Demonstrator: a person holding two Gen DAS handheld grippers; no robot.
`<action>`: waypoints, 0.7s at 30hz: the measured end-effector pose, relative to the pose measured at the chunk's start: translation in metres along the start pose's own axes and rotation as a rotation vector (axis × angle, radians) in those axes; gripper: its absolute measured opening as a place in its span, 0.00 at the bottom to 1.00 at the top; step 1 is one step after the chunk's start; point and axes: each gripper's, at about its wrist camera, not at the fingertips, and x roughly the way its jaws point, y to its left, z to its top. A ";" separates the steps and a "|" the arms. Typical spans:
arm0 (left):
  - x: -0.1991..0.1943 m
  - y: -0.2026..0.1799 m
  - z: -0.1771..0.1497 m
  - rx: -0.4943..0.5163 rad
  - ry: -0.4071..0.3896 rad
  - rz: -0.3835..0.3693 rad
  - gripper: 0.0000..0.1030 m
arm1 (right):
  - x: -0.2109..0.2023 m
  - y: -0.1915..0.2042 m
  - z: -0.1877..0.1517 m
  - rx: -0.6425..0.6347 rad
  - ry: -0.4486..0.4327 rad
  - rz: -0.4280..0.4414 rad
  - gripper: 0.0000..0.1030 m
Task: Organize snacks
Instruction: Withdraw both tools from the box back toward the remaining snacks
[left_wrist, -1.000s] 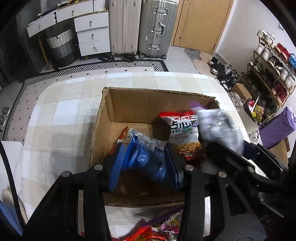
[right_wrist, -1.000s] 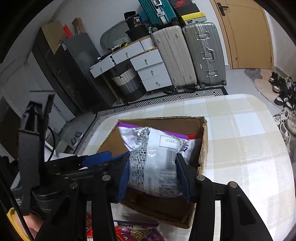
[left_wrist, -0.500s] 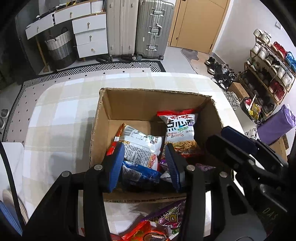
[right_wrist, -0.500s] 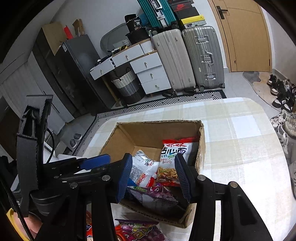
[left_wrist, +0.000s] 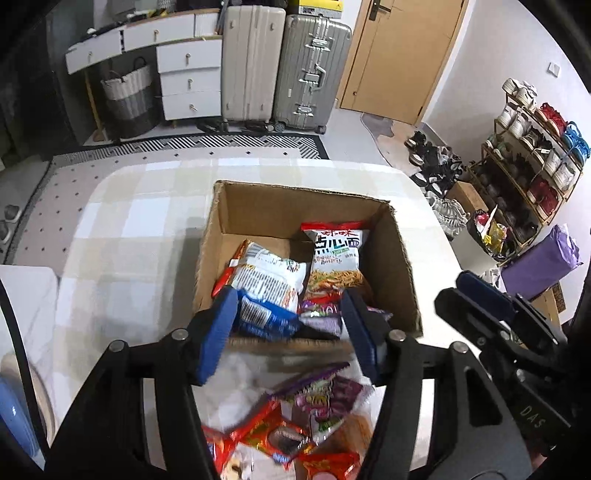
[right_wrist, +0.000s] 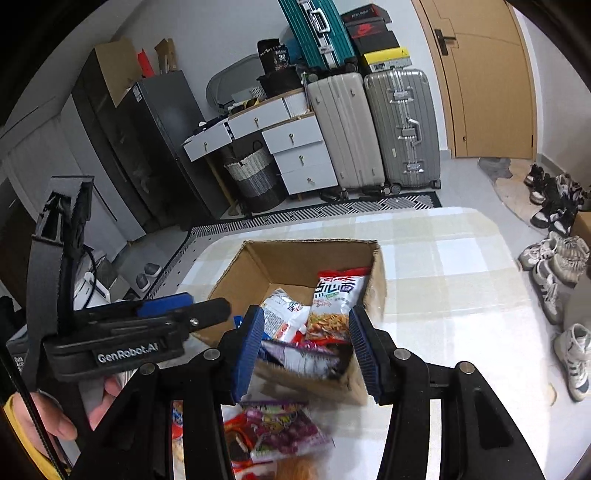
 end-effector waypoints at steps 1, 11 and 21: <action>-0.011 -0.003 -0.005 0.009 -0.013 -0.007 0.56 | -0.007 0.001 -0.002 -0.005 -0.001 -0.007 0.48; -0.120 -0.029 -0.049 0.037 -0.146 0.004 0.75 | -0.090 0.020 -0.036 -0.052 -0.055 -0.017 0.48; -0.236 -0.045 -0.117 0.069 -0.287 0.043 0.80 | -0.153 0.050 -0.078 -0.073 -0.118 0.002 0.66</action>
